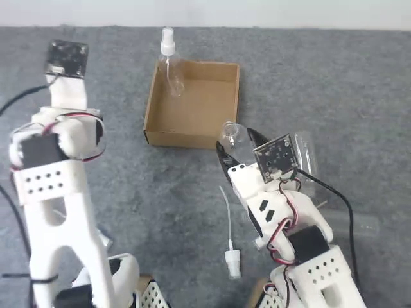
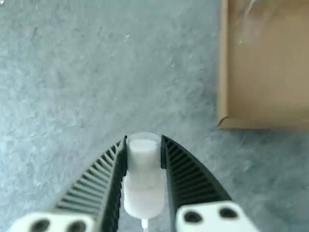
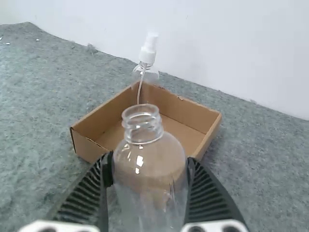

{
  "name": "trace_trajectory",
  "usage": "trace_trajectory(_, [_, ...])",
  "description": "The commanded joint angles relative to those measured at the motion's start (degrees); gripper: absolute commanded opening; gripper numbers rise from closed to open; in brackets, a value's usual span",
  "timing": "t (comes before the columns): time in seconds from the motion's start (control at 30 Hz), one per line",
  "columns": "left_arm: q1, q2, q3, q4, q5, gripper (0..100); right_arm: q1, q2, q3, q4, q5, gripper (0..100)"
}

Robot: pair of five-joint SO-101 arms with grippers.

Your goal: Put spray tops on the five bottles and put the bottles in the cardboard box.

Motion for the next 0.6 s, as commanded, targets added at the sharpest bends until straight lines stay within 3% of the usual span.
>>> trace_trajectory(0.0, [2.2, -4.3, -0.9, -2.2, 4.0, 1, -0.5, -1.6, -0.8, -1.9, 1.0, 0.8])
trace_trajectory(0.57, [10.0, -16.2, -0.6, -12.0, 22.7, 1, -2.9, -1.5, -0.4, -2.0, 0.8, 0.9])
